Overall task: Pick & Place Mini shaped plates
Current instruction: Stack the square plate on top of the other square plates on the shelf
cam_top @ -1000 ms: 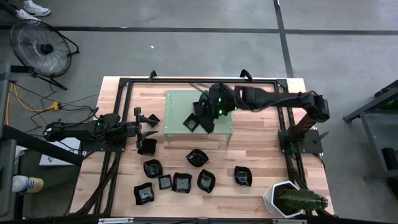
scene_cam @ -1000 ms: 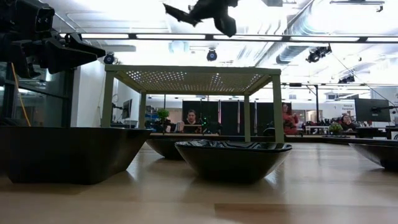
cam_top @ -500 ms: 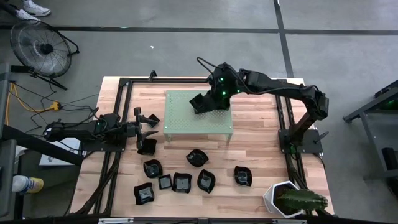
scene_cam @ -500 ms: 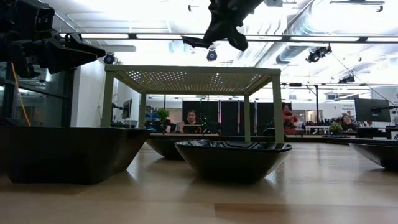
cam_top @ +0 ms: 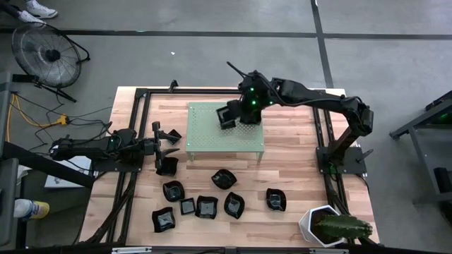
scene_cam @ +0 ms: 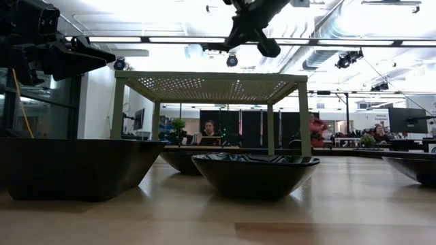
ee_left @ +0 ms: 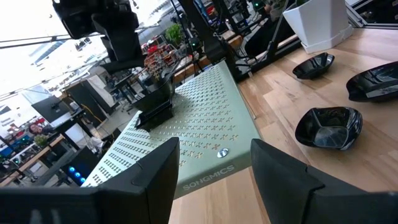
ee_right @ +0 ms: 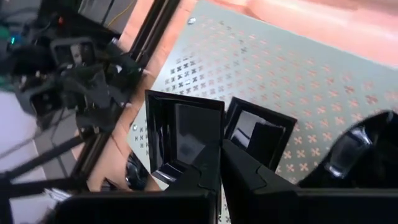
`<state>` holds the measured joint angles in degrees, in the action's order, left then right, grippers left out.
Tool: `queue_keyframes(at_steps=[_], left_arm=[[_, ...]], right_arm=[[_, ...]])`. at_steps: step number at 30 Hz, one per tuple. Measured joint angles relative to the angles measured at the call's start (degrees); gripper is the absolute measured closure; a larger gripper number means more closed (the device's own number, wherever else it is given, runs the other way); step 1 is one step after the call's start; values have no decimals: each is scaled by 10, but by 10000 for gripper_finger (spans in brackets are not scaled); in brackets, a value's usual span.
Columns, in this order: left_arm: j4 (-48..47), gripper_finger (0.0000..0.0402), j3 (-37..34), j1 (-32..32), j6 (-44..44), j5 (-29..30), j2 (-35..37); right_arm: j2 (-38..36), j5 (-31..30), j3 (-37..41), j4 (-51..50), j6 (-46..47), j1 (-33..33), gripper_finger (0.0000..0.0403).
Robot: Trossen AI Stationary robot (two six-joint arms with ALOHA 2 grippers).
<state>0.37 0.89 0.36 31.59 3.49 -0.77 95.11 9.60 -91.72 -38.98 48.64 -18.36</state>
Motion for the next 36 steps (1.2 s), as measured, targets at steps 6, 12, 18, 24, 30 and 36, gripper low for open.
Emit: queue_keyframes(at_steps=[6,12,18,24,30,36], left_arm=[[0,208,0,0,0,0,0],[0,208,0,0,0,0,0],[0,208,0,0,0,0,0],[0,208,0,0,0,0,0],[0,208,0,0,0,0,0],[0,208,0,0,0,0,0]], right_arm=[[2,-3,0,-12,32,-3,393],[2,-2,30,-12,55,-3,393],[2,-1,60,12,75,-4,394],[2,-1,63,22,75,-6,389],[2,0,63,38,73,-8,389],[2,11,63,37,61,-8,388]])
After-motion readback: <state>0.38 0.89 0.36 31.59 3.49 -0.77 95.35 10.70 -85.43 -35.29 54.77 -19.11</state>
